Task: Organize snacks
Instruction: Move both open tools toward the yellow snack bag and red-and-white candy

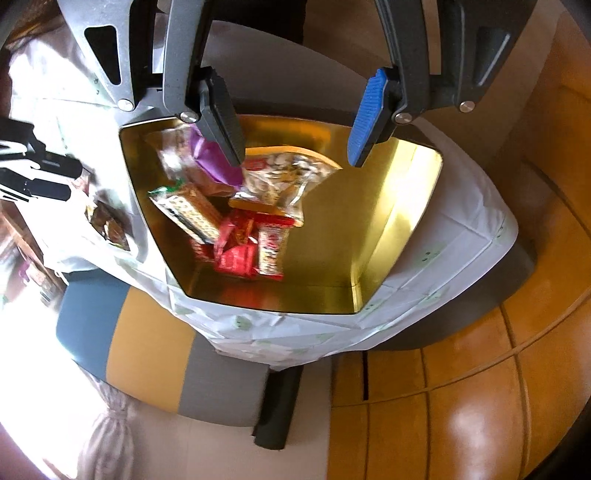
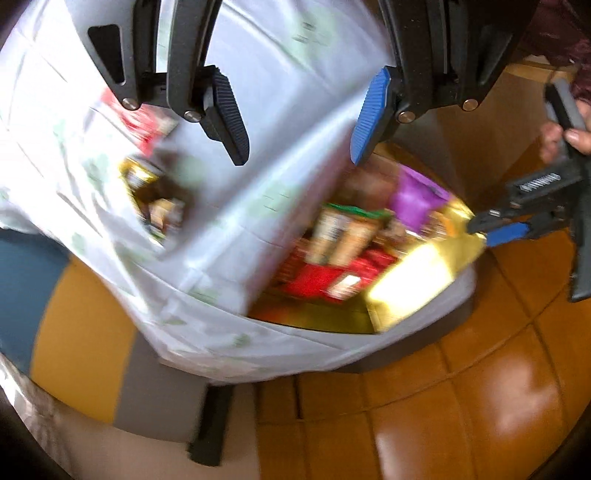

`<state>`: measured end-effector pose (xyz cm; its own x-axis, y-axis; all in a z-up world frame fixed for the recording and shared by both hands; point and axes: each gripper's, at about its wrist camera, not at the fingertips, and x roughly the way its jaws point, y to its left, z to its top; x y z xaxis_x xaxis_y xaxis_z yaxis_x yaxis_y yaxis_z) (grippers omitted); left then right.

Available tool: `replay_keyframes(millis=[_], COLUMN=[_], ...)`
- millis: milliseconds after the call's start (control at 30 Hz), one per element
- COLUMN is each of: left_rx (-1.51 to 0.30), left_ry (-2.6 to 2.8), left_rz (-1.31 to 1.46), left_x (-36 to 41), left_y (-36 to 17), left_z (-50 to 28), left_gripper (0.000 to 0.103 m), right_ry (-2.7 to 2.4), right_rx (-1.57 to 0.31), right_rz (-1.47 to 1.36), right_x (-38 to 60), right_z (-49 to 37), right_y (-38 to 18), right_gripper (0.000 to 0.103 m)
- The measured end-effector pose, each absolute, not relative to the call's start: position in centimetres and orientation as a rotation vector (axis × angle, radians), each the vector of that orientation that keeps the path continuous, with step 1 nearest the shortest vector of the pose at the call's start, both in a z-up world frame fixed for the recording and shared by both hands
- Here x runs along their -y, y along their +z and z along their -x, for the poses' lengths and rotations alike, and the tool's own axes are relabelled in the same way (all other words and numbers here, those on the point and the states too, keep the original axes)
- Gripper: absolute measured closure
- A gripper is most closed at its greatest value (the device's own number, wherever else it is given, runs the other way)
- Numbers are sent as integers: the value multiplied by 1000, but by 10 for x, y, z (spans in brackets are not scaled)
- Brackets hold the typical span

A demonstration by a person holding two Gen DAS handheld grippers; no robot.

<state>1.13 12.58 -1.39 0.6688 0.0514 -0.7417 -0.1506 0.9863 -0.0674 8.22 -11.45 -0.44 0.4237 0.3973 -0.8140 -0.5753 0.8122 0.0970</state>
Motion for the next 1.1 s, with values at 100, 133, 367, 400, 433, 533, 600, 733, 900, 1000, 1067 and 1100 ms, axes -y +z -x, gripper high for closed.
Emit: replay_keyframes(millis=[100, 133, 367, 400, 433, 533, 600, 733, 900, 1000, 1067, 1100], left_rx=[-831, -829, -831, -831, -831, -830, -829, -831, -833, -835, -836, -838], left_ry=[91, 86, 44, 39, 32, 6, -13, -46, -84, -113, -126, -133], left_rz=[108, 100, 64, 59, 54, 30, 19, -1, -29, -36, -45, -51], left_x=[-117, -114, -94, -91, -88, -76, -70, -56, -38, -26, -19, -15], left_y=[-12, -12, -9, -9, -8, -5, -4, -2, 1, 3, 4, 4], left_z=[-11, -11, -10, -11, -11, -12, -13, -16, -22, -26, -28, -29], left_gripper=[44, 44, 44, 44, 44, 44, 44, 44, 44, 44, 44, 44], right_ry=[534, 503, 325, 299, 277, 195, 127, 64, 65, 66, 70, 72], right_rx=[-984, -994, -1033, -1036, -1039, -1057, -1095, -1122, -1115, -1116, -1110, -1107], right_rz=[220, 228, 218, 214, 205, 121, 98, 34, -8, -19, -28, -32], right_x=[149, 162, 236, 245, 253, 284, 296, 312, 316, 317, 317, 318], right_z=[-89, -90, -105, -107, -109, -118, -124, -132, -132, -133, -133, -132], right_y=[-14, -17, -37, -39, -42, -52, -59, -62, -58, -57, -54, -53], right_gripper=[45, 45, 45, 45, 45, 45, 45, 45, 45, 45, 45, 45])
